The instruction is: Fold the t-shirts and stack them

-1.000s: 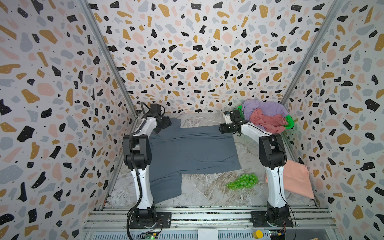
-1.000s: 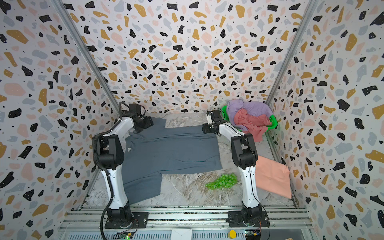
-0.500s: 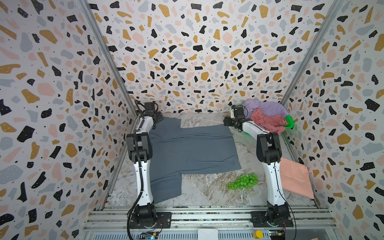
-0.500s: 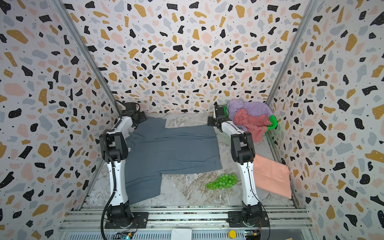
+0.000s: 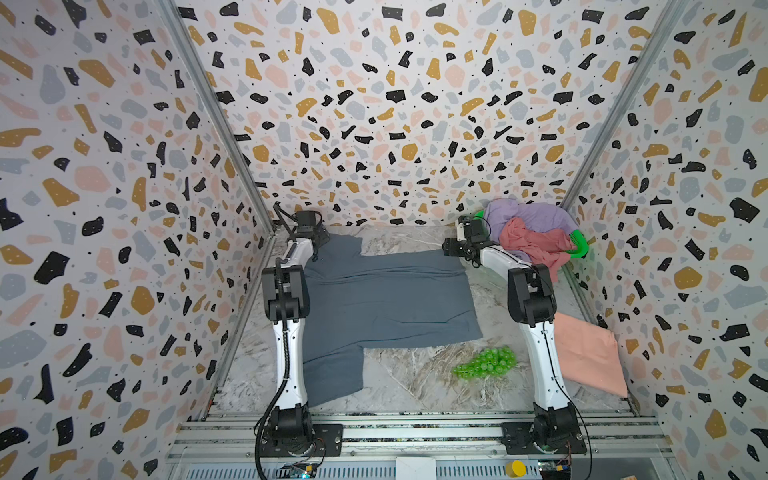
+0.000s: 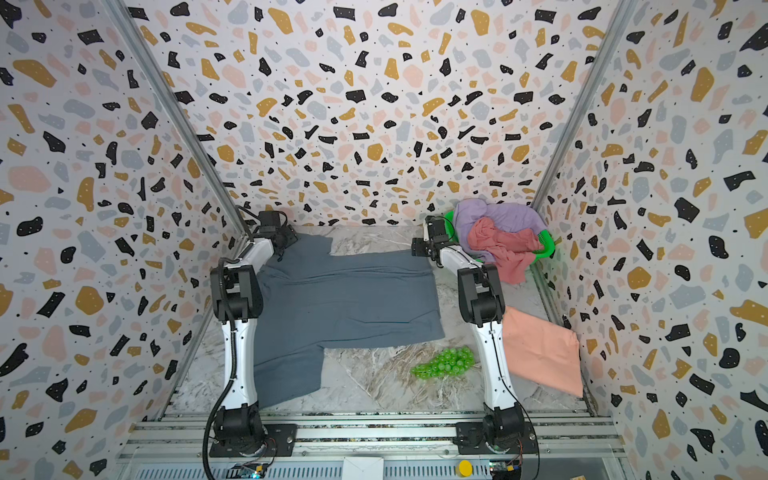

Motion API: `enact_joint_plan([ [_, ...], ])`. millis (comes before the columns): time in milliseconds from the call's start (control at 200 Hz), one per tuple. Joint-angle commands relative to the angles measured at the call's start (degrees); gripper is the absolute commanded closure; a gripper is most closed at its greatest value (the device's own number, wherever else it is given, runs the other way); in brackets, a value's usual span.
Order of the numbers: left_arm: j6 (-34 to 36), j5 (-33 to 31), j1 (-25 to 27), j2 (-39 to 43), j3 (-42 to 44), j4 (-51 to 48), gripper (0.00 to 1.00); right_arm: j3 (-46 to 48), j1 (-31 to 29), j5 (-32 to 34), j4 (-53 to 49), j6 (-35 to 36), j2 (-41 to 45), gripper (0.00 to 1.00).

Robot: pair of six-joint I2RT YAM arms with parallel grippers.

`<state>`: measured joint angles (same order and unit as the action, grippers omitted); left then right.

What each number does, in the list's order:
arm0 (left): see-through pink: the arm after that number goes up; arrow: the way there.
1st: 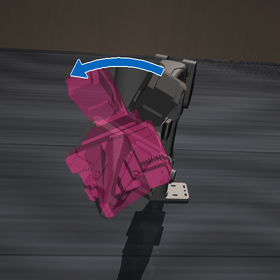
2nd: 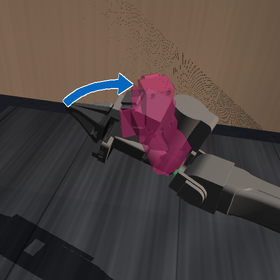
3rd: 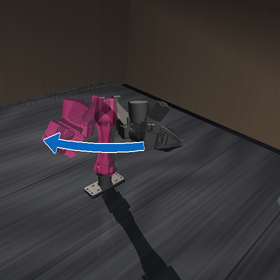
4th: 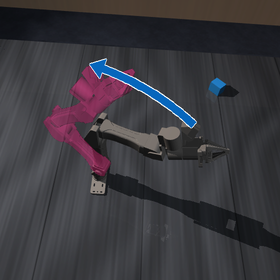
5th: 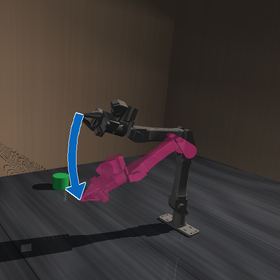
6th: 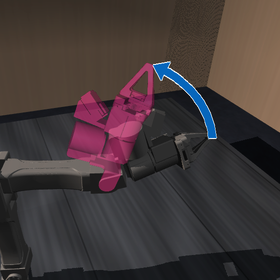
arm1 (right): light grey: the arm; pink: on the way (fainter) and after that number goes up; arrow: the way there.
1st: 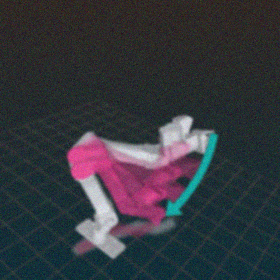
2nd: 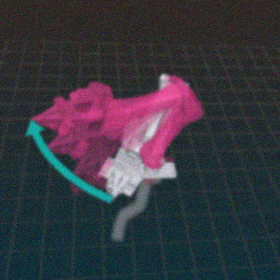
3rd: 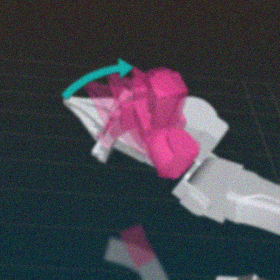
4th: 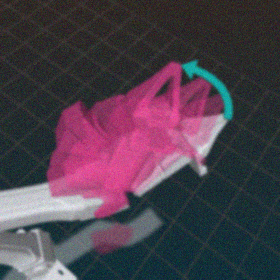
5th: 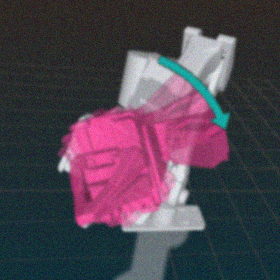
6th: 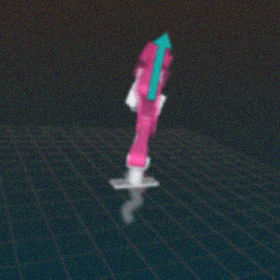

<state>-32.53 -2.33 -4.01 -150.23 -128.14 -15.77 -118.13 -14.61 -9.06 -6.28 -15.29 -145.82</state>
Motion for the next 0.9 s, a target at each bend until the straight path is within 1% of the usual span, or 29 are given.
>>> enact_joint_plan([
  [0,-2.92,1.33,1.15,-0.18,2.46,-3.8,0.28,-4.28,-0.73,-4.22,-7.62,1.06,-2.52,0.29],
  [80,-3.33,0.56,1.2,2.68,8.66,-3.47,0.4,-3.94,-1.45,-3.33,-9.63,2.29,-2.85,0.36],
  [140,-2.66,-0.18,1.2,4.49,12.33,-3.04,0.49,-2.72,-1.65,-2.82,-10.32,2.37,-2.61,0.5],
  [150,-2.52,-0.26,1.2,4.72,12.79,-2.93,0.51,-2.54,-1.65,-2.81,-10.28,2.37,-2.53,0.5],
  [190,-2.0,-0.26,1.2,5.44,14.3,-2.86,0.56,-1.22,-1.65,-2.57,-9.59,2.14,-2.12,0.61],
  [220,-1.33,0.03,1.2,5.64,14.44,-3.18,0.6,-0.46,-1.63,-2.62,-9.1,2.16,-1.85,0.7],
  [280,0.22,0.5,1.15,5.72,13.57,-4.76,0.7,-0.44,-1.65,-2.77,-9.18,1.89,-1.74,0.82],
  [340,2.61,1.52,1.11,6.13,12.43,-6.86,0.78,-0.7,-1.65,-3.43,-8.97,1.6,-1.19,0.9],
  [385,4.43,1.17,1.03,6.96,12.28,-7.83,0.88,-0.57,-1.67,-3.64,-8.38,1.41,-0.34,0.94],
  [441,5.48,2.05,0.66,8.45,13.31,-7.22,0.96,-0.43,-1.65,-3.6,-7.46,1.32,0.99,0.97],
  [486,5.3,3.43,0.2,9.81,14.59,-5.24,1.0,-0.12,-1.58,-3.43,-6.31,1.45,2.38,1.0],
  [541,4.25,5.09,-0.4,11.06,15.27,-2.86,1.0,-0.04,-1.54,-3.41,-4.86,1.57,4.02,1.0],
  [601,4.0,6.22,-0.9,11.75,13.99,-2.37,1.0,-0.4,-1.32,-3.2,-3.59,1.67,5.5,1.0],
  [731,5.47,8.3,-1.26,14.64,12.57,-1.21,1.0,-0.8,-1.21,-2.99,-2.21,2.02,8.74,1.0],
  [801,6.48,8.61,-1.26,17.15,13.28,-0.49,1.0,0.92,-1.21,-2.76,-0.95,2.08,11.33,1.0],
  [891,7.34,8.01,-1.24,21.32,16.65,1.62,1.0,5.1,-1.21,-2.64,1.84,2.41,15.62,1.0],
])
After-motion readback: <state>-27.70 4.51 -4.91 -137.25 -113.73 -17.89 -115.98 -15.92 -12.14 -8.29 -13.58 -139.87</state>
